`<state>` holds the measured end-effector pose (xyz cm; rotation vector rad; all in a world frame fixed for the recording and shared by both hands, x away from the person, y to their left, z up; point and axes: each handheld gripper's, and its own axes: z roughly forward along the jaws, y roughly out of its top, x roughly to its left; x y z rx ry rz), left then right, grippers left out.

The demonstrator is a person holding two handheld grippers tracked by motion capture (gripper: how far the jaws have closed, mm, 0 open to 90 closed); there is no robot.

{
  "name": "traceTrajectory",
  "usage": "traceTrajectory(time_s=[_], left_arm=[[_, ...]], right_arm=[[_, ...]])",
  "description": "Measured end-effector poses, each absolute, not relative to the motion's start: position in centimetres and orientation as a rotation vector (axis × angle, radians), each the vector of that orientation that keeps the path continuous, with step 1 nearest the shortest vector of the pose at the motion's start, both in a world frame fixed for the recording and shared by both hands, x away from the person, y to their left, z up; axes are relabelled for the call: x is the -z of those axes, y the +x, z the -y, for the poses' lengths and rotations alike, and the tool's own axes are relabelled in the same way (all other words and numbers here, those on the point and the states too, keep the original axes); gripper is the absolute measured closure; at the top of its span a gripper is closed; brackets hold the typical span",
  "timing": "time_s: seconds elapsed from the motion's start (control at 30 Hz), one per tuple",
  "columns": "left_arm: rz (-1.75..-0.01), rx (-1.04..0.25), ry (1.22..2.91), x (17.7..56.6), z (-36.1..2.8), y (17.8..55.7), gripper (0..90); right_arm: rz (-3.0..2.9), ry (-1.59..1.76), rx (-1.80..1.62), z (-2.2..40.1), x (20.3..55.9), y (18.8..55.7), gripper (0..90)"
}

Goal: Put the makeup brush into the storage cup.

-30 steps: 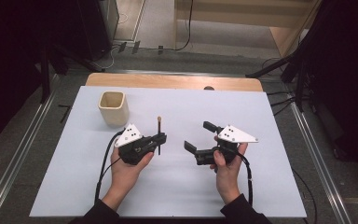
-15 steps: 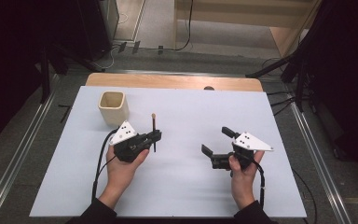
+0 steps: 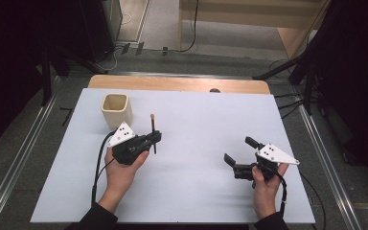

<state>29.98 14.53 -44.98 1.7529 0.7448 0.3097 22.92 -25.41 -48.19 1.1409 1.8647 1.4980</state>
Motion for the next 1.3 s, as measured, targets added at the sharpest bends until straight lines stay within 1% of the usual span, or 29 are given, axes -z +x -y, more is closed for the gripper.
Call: traceTrajectory(time_s=[1.3], left_arm=[[-0.78, -0.352, 1.733, 44.3, -16.3, 30.6, 83.9]], right_arm=[[-1.822, 1.197, -1.426, 30.4, 49.8, 19.6, 0.0]])
